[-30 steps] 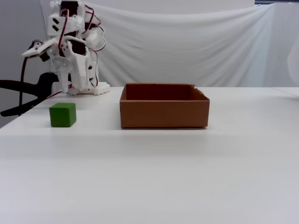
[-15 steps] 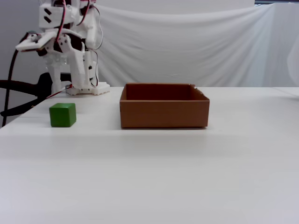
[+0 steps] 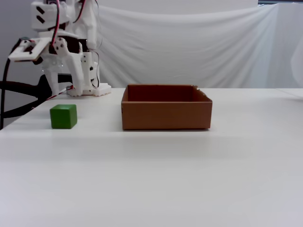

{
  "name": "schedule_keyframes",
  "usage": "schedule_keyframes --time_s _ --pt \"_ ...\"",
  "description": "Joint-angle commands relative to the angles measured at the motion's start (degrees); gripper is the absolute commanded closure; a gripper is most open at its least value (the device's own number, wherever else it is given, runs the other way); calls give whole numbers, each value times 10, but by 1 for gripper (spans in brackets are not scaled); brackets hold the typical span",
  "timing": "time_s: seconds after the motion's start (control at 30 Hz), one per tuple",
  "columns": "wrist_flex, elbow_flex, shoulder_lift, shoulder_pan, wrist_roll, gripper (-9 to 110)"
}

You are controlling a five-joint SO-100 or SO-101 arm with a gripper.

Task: Grasp a green cube and put it in a box.

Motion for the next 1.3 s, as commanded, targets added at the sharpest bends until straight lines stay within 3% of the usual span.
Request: schedule_keyframes --time_s 0.0,0.67,1.27 --pt "7 -43 -14 -7 -9 74" --pt "47 -142 -149 -48 -11 74" --pt "-75 -126 -151 -56 -22 74"
